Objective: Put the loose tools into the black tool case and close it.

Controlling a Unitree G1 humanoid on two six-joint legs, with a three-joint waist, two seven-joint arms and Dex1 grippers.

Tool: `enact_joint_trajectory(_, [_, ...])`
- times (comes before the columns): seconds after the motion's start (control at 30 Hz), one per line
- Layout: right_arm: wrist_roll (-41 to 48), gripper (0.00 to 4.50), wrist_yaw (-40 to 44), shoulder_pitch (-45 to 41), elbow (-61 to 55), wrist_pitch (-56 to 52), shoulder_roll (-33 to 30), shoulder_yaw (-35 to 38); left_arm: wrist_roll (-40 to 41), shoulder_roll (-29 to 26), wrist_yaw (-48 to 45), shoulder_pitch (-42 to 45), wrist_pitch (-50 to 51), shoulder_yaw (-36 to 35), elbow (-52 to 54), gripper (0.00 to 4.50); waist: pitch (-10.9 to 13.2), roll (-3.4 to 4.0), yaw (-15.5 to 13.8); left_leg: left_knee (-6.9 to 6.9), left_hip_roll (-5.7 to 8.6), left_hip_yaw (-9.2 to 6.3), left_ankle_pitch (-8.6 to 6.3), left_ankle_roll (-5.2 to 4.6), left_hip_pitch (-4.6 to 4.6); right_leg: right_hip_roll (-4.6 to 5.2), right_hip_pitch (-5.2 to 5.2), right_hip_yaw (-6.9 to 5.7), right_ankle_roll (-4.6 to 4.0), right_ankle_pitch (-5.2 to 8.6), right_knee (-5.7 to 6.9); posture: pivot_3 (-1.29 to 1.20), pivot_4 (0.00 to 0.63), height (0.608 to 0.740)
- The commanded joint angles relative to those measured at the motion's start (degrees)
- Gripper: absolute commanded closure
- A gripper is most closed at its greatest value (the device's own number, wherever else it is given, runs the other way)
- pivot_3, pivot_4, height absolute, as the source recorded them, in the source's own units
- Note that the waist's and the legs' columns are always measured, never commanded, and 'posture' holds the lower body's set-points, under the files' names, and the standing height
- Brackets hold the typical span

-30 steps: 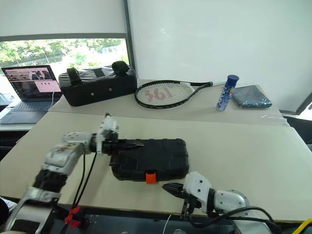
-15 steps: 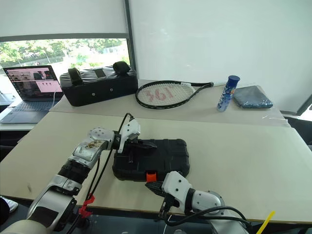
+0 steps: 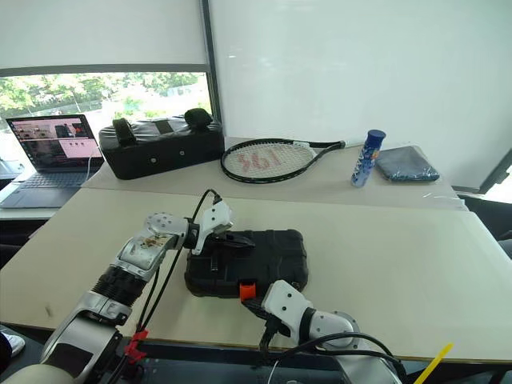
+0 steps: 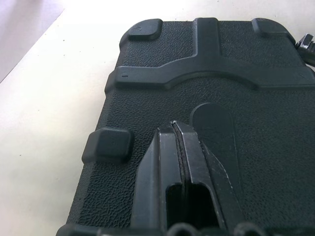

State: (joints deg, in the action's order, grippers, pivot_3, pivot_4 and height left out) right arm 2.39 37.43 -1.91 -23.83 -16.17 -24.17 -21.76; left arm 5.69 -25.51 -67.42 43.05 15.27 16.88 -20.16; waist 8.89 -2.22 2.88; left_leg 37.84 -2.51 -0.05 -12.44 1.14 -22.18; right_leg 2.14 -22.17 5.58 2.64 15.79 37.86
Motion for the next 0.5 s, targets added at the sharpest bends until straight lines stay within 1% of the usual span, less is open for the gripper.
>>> enact_joint_trajectory(0.03, [-0.74,4.5,-2.12,-2.92,0.28,-0.2,1.26,1.69,-3.69,-0.38,-1.01,-4.05,3.87,5.16,-2.01,4.46,-0.1,-0.02,0.04,0.0,-0.01,0.0,0.0,0.0,0.0,-0.01,0.0,0.0,0.0,0.0,0.0,0.0,0.15,0.74])
enact_joint_trajectory(0.33, [-3.24,4.5,-4.49,-5.45,3.39,-1.14,3.04,2.65,-3.94,-1.03,-1.33,-6.32,6.65,6.01,-2.35,4.46,-0.46,-0.29,0.39,-0.02,-0.03,-0.01,0.0,0.0,0.16,-0.05,0.07,0.04,-0.03,-0.01,0.02,0.0,0.15,0.74])
enact_joint_trajectory(0.5, [-5.11,4.5,-5.73,-6.29,5.92,1.3,3.79,3.3,-3.69,-1.12,-1.23,-6.92,6.59,5.79,-2.64,4.46,-0.54,-0.33,0.51,-0.04,-0.03,-0.03,0.0,0.0,0.23,-0.07,0.11,0.06,-0.06,-0.03,0.02,0.0,0.15,0.74])
